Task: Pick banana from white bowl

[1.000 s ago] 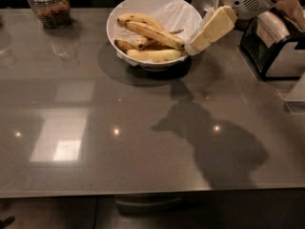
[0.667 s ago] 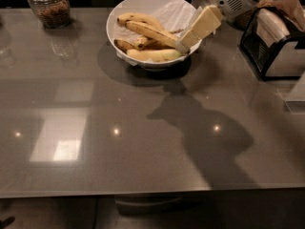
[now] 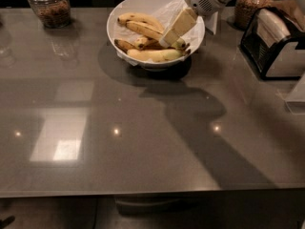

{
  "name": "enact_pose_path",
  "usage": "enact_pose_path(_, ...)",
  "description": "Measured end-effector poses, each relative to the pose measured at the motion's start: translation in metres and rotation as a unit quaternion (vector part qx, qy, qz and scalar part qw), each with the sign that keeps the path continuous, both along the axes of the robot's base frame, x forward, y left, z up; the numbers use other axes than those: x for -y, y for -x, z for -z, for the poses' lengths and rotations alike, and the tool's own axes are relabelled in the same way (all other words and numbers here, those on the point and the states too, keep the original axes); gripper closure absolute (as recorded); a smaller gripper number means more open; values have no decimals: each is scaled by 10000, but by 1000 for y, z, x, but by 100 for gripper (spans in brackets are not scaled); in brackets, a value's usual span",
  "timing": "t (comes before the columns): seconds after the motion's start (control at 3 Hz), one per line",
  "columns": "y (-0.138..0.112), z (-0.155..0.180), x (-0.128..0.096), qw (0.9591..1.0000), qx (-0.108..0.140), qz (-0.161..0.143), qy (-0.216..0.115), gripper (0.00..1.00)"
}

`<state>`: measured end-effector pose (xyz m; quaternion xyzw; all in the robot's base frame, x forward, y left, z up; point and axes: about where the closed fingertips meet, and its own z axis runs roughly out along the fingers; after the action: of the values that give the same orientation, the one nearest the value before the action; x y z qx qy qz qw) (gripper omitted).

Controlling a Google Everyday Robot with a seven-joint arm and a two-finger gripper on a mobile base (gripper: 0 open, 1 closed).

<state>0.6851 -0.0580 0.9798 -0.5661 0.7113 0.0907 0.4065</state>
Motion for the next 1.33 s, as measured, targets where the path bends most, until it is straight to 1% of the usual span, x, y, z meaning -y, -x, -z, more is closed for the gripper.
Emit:
enact_pose_path(0.33,-19,16,-14,9999,-123,-63,-94,16)
enact_pose_path(0.67,-31,30,-26,9994,-256,-117,-184,28)
enact_pose_path(1.33,-47,52,-37,9988,-439,-112,-206,28)
